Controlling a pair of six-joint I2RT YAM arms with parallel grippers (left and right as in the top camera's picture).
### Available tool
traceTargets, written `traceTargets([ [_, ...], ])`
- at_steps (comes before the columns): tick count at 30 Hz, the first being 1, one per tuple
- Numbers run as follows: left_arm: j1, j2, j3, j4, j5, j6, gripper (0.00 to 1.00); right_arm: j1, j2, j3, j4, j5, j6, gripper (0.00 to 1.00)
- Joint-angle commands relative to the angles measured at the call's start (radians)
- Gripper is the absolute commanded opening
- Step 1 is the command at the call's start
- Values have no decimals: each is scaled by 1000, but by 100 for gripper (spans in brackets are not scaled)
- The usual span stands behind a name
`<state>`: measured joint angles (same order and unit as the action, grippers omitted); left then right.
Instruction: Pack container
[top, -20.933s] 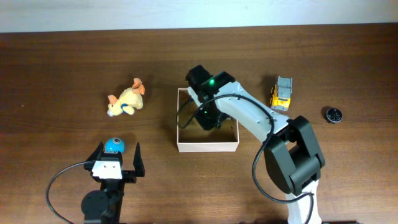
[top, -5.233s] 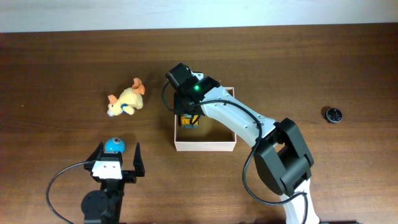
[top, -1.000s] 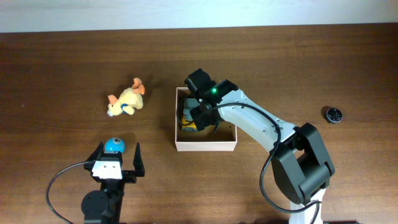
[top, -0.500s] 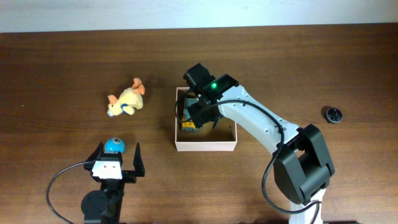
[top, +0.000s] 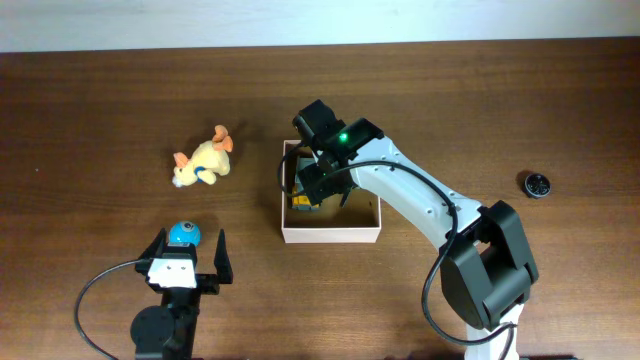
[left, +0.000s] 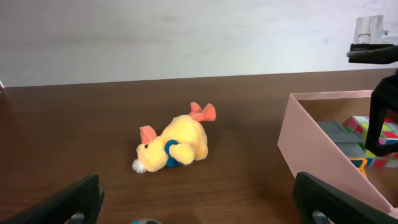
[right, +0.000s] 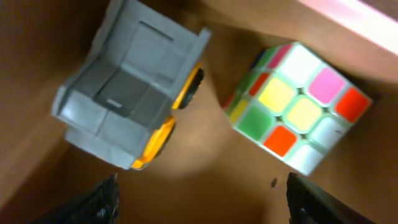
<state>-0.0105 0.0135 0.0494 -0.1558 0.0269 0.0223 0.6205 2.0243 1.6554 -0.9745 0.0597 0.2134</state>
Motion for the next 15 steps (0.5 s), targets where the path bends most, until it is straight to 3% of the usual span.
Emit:
traceTargets([
  [1, 5, -8, -7, 3, 4, 16, 99, -16, -30, 19, -9, 58, 4, 80],
  [15, 5, -8, -7, 3, 4, 16, 99, -32, -19, 14, 82, 159, 5, 80],
])
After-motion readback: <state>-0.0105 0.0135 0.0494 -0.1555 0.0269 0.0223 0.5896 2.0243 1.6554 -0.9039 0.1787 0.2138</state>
